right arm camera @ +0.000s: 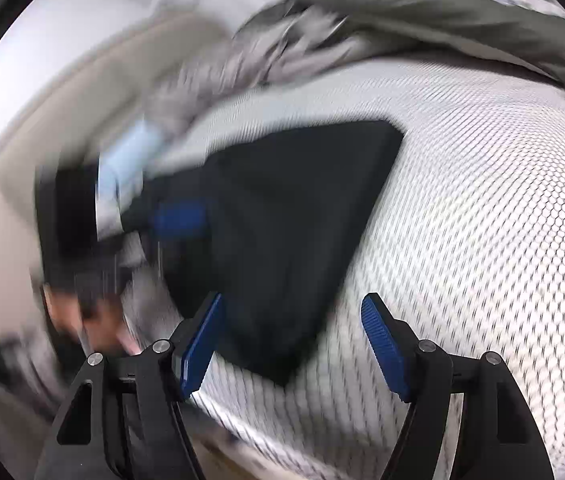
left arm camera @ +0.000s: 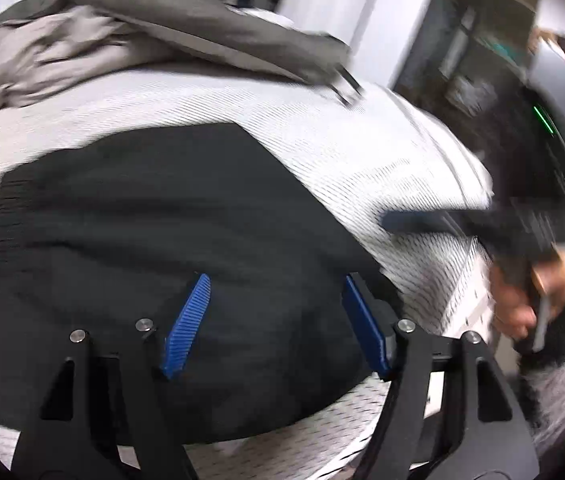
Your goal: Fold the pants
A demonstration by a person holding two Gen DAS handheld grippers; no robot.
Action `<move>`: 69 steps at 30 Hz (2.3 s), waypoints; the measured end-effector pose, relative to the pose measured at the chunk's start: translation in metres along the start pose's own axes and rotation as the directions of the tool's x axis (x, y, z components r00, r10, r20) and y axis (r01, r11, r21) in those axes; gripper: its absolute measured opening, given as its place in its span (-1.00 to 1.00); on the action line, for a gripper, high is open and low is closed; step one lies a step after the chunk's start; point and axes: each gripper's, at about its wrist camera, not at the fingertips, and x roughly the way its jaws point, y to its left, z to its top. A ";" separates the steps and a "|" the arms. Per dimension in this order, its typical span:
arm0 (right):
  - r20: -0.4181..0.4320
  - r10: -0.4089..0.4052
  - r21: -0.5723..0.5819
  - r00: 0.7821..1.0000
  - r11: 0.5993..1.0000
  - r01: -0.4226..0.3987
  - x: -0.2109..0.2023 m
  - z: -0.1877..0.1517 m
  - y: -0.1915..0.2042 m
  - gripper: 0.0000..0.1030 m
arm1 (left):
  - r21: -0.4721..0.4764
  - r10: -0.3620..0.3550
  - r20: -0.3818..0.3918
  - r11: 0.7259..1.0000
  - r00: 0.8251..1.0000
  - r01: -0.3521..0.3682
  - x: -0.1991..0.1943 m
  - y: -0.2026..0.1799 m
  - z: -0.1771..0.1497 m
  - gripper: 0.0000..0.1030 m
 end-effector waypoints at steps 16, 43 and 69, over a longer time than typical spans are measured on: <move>-0.029 -0.034 0.281 0.999 0.959 0.040 0.148 0.129 -0.067 -0.66 | 0.067 0.146 -0.100 0.988 0.984 -0.140 0.055 -0.032 -0.003 0.63; -0.165 -0.057 -0.145 0.985 0.989 0.033 0.032 -0.038 -0.009 -0.96 | -0.104 0.266 -0.154 0.954 0.952 -0.283 0.127 0.034 0.096 0.60; -0.091 0.038 -0.057 0.995 0.997 -0.043 -0.002 -0.032 -0.019 -0.50 | -0.080 0.165 -0.050 0.982 0.985 -0.169 0.061 0.005 0.075 0.31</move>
